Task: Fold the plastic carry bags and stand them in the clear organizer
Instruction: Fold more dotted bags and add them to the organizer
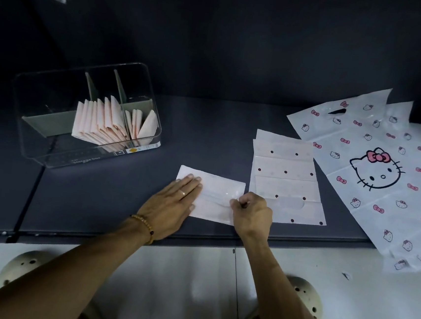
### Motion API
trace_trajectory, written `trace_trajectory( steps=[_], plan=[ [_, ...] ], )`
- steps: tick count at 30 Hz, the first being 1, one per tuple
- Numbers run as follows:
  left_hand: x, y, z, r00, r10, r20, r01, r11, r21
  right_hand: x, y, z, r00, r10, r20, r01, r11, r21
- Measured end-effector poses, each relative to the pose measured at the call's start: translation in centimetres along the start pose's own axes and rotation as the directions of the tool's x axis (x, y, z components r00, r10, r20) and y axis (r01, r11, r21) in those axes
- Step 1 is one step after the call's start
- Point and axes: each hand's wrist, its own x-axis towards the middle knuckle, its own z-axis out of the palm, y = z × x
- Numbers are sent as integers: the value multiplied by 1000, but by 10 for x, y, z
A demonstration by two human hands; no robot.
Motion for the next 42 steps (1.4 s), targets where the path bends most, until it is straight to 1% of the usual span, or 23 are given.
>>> trace_trajectory(
  steps=[1, 2, 3, 4, 5, 6, 7, 8, 10, 12, 14, 17, 20, 21, 23, 25, 27, 29, 32, 35, 36, 39, 42],
  plan=[
    [-2, -2, 3, 1000, -5, 6, 5, 1000, 27, -2, -1, 0, 1000, 10, -5, -10, 1000, -17],
    [-4, -2, 4, 1000, -9, 7, 9, 999, 53, -4, -2, 0, 999, 1, -41, -4, 998, -65],
    [-4, -3, 4, 1000, -9, 11, 8, 998, 62, -7, -1, 1, 992, -57, -114, 39, 988, -151],
    [-4, -4, 5, 1000, -8, 18, 7, 998, 57, -11, -1, 3, 963, -184, -198, 133, 960, -245],
    [-3, -4, 5, 1000, -11, 20, 10, 999, 47, -16, -3, 9, 910, -338, -238, 257, 913, -316],
    [-2, -5, 6, 1000, -16, 14, 16, 999, 37, -21, -7, 17, 845, -480, -235, 389, 854, -346],
    [-1, -4, 6, 1000, -20, 6, 20, 999, 25, -25, -13, 29, 794, -582, -177, 501, 791, -351],
    [0, -4, 6, 1000, -21, 7, 20, 1000, 18, -29, -19, 42, 776, -628, -63, 578, 746, -330],
    [0, -3, 4, 1000, -7, 10, 7, 1000, 28, -36, -24, 62, 779, -611, 145, 624, 728, -284],
    [0, -3, 3, 1000, 2, -10, -2, 1000, 21, -31, -16, 69, 750, -631, 196, 657, 677, -332],
    [0, -4, 3, 1000, -7, -10, 7, 1000, 14, -24, -4, 62, 691, -672, 265, 714, 580, -391],
    [-2, -4, 3, 1000, -10, -19, 11, 999, 36, -12, 12, 41, 622, -686, 377, 773, 463, -433],
    [-1, -4, 1, 1000, -14, -18, 14, 1000, 23, 0, 38, 11, 589, -654, 475, 803, 405, -438],
    [-2, -4, 2, 1000, -16, -21, 16, 1000, 5, 5, 48, -3, 585, -651, 484, 804, 385, -453],
    [-2, -5, 4, 999, -24, -39, 22, 999, -44, 10, 59, -30, 561, -671, 485, 804, 302, -512],
    [0, -6, 4, 999, -20, -46, 16, 997, -79, 11, 57, -43, 506, -712, 486, 825, 238, -512],
    [1, -8, 3, 999, -5, -38, 2, 997, -78, 3, 45, -39, 438, -771, 461, 871, 238, -429],
    [2, -9, 2, 1000, 3, -25, -4, 998, -62, -8, 31, -30, 409, -778, 477, 899, 255, -355],
    [4, -9, 1, 999, 3, -37, -6, 998, -59, -12, 20, -26, 441, -709, 550, 892, 278, -356],
    [3, -10, 3, 997, -4, -75, -4, 995, -100, -5, 12, -26, 460, -701, 546, 880, 278, -384],
    [3, -10, 3, 997, -3, -83, -6, 994, -114, -4, 8, -24, 448, -705, 550, 882, 249, -400],
    [2, -10, 5, 998, 1, -63, -8, 994, -109, 1, 5, -23, 363, -717, 595, 897, 97, -432],
    [3, -9, 7, 997, 4, -71, -11, 995, -100, 9, 8, -31, 300, -751, 588, 909, 38, -416]
  ],
)
